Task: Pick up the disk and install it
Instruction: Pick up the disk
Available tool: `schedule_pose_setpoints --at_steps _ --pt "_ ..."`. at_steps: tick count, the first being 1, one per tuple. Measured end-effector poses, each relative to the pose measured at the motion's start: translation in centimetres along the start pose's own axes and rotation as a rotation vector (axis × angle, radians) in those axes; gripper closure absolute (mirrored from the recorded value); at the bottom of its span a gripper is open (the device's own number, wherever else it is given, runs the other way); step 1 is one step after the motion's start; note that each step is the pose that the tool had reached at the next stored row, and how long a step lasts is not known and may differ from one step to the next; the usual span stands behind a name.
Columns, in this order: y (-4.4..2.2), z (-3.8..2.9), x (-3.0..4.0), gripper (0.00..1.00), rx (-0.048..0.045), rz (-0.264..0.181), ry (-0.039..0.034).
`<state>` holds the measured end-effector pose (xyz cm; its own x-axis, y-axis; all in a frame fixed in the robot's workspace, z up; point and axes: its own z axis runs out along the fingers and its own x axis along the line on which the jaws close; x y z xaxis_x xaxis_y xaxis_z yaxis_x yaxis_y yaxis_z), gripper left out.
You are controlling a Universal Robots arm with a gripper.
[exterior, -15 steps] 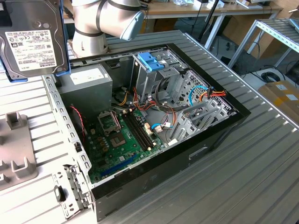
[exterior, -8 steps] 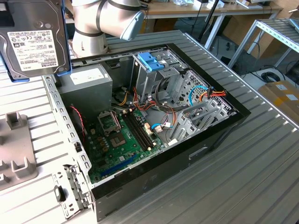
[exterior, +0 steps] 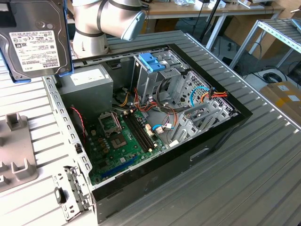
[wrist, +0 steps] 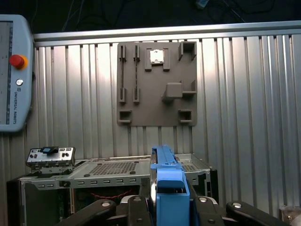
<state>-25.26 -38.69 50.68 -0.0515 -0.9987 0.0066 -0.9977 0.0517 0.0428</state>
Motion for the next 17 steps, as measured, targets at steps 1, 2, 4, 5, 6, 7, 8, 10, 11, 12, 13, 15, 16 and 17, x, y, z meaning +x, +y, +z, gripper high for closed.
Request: schedule_pose_setpoints --at_steps 1,2,4,5,6,7,8,10,11,12,13,15,16,17 --pt "-0.03 0.00 0.00 0.63 0.0000 0.000 0.0001" --pt "-0.06 0.01 0.00 0.63 0.0000 0.000 0.0001" --pt "-0.12 0.02 -0.01 0.63 0.0001 0.000 0.0001" --pt "-0.14 0.02 -0.01 0.63 0.0001 0.000 0.0002" --pt "-0.17 0.02 -0.01 0.63 0.0000 0.000 0.0003" --pt "-0.20 0.03 -0.01 0.63 0.0001 0.000 0.0002" --pt "-0.22 0.03 -0.01 0.63 0.0001 0.000 0.0003" --pt "-0.27 0.04 -0.01 0.63 0.0001 0.000 0.0004" --pt "-0.30 0.04 -0.02 0.63 0.0000 0.000 0.0004" --pt "-0.32 0.04 -0.02 0.63 0.0000 0.000 0.0005" --pt "-0.36 0.05 -0.02 0.63 0.0001 0.000 0.0005" --pt "-0.41 0.06 -0.02 0.63 0.0001 0.000 0.0006" --pt "-0.45 0.07 -0.02 0.63 0.0001 0.000 0.0007" --pt "-0.48 0.07 -0.02 0.63 0.0001 0.000 0.0008"
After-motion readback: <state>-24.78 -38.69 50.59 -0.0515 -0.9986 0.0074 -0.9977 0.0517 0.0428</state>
